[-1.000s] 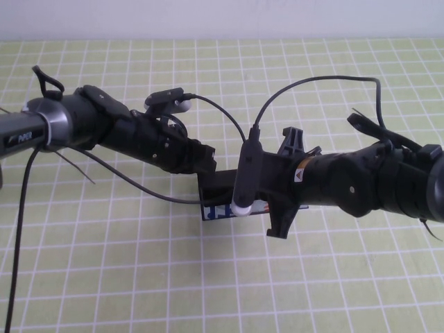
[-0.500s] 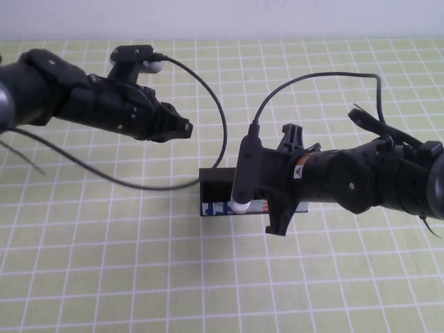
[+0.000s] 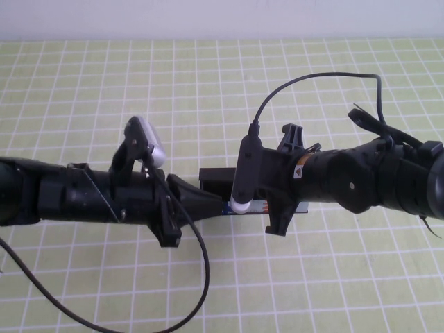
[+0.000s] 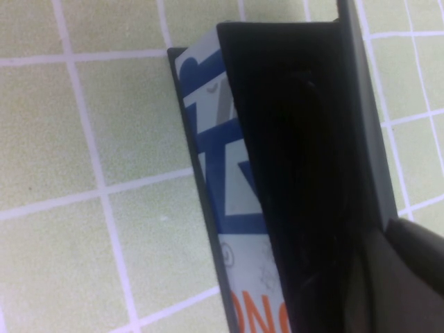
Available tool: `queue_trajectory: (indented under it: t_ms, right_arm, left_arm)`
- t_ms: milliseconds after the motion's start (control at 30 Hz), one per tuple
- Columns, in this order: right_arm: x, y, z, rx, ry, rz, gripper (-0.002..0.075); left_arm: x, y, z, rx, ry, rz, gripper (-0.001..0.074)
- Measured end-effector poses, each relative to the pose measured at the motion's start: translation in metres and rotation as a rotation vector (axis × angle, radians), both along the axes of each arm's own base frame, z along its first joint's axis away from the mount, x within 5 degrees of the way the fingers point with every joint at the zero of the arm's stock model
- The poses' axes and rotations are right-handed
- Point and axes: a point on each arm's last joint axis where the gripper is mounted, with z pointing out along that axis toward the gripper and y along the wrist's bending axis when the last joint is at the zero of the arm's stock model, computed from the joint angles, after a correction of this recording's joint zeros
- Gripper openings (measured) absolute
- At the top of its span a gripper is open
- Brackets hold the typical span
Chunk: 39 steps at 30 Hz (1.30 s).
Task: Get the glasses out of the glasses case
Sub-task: Pick up the glasses from the glasses case
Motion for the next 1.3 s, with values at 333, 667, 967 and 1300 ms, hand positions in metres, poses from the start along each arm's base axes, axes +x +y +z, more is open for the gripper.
queue_trajectory:
  t_ms: [333, 667, 967, 1300]
  right_arm:
    - [0.000, 0.000, 0.000, 0.000, 0.000, 0.000, 0.0002]
    - [0.000, 0.000, 0.000, 0.003, 0.002, -0.003, 0.0002]
    - [0.000, 0.000, 0.000, 0.011, 0.008, -0.009, 0.0002]
    - [0.000, 0.000, 0.000, 0.013, 0.010, -0.011, 0.0001]
  left_arm:
    - [0.013, -0.003, -0.042, 0.001, 0.045, 0.029, -0.0004]
    - [0.033, -0.008, -0.055, 0.002, 0.024, 0.033, -0.0004]
    - [0.041, -0.010, -0.053, 0.003, -0.035, 0.020, -0.0004]
    - [0.050, -0.012, -0.057, 0.010, -0.082, 0.004, -0.0004]
